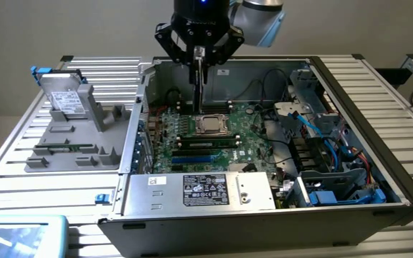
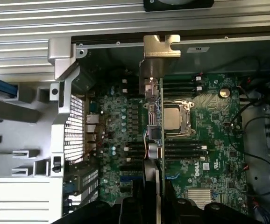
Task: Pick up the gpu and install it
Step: 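Pick up the gpu and move the gpu toward the slot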
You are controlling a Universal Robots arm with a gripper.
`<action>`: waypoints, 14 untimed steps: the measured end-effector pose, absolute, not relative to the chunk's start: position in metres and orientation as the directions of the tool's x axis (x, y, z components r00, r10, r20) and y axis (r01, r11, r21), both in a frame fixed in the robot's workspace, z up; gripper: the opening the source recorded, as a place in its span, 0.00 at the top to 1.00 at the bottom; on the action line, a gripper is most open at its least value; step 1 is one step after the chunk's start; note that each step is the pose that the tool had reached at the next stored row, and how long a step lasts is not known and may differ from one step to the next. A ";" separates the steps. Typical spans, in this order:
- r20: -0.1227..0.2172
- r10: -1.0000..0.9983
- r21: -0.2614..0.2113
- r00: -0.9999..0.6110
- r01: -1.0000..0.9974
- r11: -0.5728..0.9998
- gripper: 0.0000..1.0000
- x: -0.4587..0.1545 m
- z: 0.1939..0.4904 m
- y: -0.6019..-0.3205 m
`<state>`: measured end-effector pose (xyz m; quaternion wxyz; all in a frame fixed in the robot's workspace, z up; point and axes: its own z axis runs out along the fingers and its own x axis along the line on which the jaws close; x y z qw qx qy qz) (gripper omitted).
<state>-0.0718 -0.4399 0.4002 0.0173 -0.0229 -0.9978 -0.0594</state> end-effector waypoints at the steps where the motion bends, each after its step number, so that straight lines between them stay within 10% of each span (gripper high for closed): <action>1: 0.038 0.044 0.118 -0.998 0.048 0.992 0.71 -0.068 0.399 -0.440; 14: 0.040 0.044 0.118 -0.998 0.048 0.992 0.71 -0.040 0.391 -0.442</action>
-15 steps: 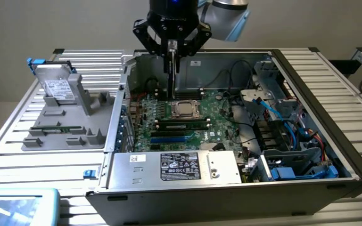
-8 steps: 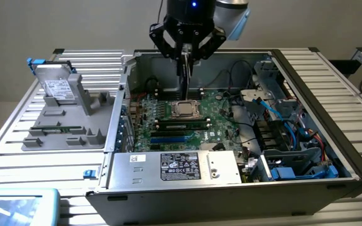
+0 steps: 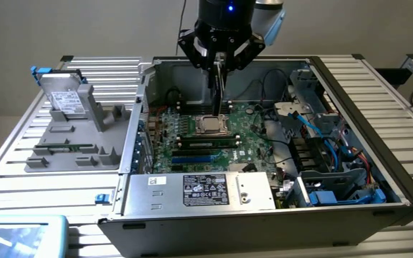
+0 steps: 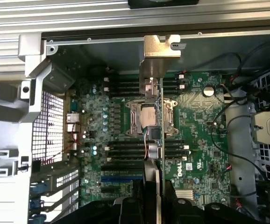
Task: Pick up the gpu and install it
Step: 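Pick up the gpu and move the gpu toward the slot, then insert the gpu into the slot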
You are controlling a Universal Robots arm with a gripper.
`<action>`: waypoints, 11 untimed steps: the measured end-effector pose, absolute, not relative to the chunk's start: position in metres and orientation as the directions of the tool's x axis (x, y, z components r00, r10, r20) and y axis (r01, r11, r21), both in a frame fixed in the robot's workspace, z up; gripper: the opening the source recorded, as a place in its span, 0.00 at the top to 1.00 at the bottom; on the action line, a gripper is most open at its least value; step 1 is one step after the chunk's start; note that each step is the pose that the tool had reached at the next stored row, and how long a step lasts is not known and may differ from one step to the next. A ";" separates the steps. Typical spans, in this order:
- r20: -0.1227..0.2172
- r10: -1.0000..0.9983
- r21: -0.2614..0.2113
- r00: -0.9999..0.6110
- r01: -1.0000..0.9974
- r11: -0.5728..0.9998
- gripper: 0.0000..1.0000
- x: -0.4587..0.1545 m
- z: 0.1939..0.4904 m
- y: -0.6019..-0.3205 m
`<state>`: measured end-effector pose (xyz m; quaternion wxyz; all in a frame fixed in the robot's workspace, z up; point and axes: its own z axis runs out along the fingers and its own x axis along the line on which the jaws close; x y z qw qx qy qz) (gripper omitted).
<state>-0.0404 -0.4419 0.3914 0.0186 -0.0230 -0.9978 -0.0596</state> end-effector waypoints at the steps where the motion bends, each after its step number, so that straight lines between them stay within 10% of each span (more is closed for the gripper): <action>1: 0.040 0.044 0.118 -0.998 0.048 0.992 0.71 -0.040 0.391 -0.442; 11: 0.044 0.029 0.120 -0.999 0.034 0.992 0.71 -0.037 0.390 -0.442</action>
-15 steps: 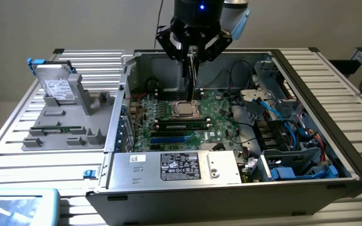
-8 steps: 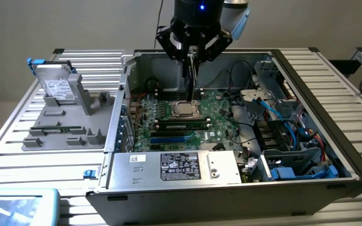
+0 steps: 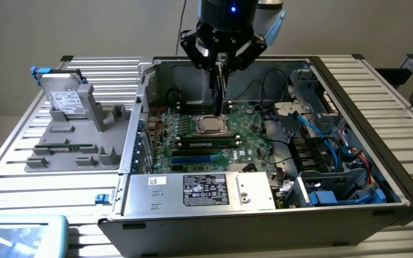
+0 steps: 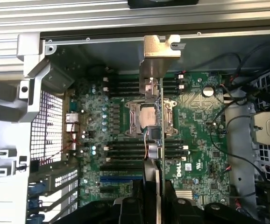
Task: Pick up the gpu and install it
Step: 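Insert the gpu into the slot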
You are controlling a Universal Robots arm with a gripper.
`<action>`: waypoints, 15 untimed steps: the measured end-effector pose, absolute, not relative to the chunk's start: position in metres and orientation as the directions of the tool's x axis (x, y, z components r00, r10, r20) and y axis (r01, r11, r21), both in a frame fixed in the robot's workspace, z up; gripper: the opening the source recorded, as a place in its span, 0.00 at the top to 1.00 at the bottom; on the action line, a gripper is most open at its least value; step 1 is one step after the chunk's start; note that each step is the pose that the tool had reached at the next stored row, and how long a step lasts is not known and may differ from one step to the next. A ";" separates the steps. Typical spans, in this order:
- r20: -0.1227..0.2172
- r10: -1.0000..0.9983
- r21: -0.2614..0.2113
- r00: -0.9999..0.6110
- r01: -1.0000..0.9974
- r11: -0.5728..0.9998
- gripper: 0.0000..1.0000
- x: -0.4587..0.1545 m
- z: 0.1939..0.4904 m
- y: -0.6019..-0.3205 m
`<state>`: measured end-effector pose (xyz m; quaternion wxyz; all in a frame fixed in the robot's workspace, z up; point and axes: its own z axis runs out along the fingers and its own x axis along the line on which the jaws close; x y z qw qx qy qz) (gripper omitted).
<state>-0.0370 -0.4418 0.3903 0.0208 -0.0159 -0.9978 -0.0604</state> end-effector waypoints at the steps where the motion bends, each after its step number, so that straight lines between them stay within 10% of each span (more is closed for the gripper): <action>1: 0.044 0.015 0.123 -0.999 0.020 0.992 0.71 -0.037 0.390 -0.442; 15: 0.036 -0.218 0.157 -0.975 -0.210 0.965 0.71 -0.037 0.388 -0.442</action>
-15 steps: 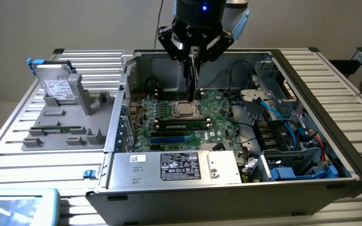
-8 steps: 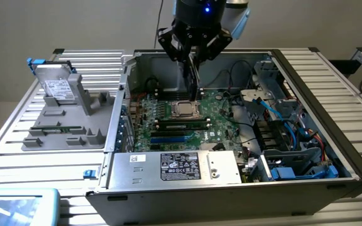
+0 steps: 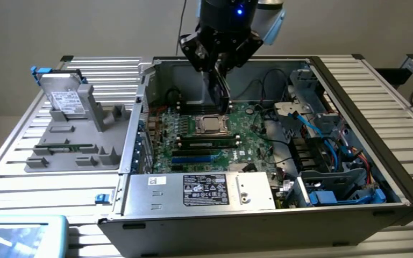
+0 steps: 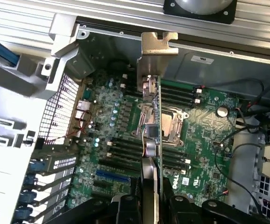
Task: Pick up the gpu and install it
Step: 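Insert the gpu into the slot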
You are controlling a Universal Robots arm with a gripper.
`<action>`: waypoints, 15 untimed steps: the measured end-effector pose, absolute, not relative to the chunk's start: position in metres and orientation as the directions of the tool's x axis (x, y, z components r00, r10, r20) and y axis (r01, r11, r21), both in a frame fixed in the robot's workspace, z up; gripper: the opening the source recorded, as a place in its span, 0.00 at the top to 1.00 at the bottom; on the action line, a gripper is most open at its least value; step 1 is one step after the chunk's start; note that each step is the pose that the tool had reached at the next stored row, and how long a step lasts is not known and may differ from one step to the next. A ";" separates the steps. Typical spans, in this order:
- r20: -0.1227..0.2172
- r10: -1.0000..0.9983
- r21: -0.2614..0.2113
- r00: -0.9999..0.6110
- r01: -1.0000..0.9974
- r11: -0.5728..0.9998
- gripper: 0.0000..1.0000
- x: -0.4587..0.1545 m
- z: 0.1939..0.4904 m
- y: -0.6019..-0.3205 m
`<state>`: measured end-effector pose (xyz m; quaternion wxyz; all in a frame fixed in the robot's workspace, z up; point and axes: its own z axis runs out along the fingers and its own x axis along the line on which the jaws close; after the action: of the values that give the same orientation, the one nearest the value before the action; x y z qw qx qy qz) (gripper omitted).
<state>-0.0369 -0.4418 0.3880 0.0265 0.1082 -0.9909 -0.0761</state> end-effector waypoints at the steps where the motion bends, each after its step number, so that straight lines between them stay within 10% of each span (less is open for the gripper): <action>1: 0.035 -0.238 0.156 -0.971 -0.230 0.961 0.71 -0.037 0.388 -0.442; 15: 0.031 -0.473 0.155 -0.880 -0.464 0.872 0.71 -0.037 0.387 -0.442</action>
<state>-0.0369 -0.4418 0.3873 0.0341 0.2423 -0.9670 -0.0717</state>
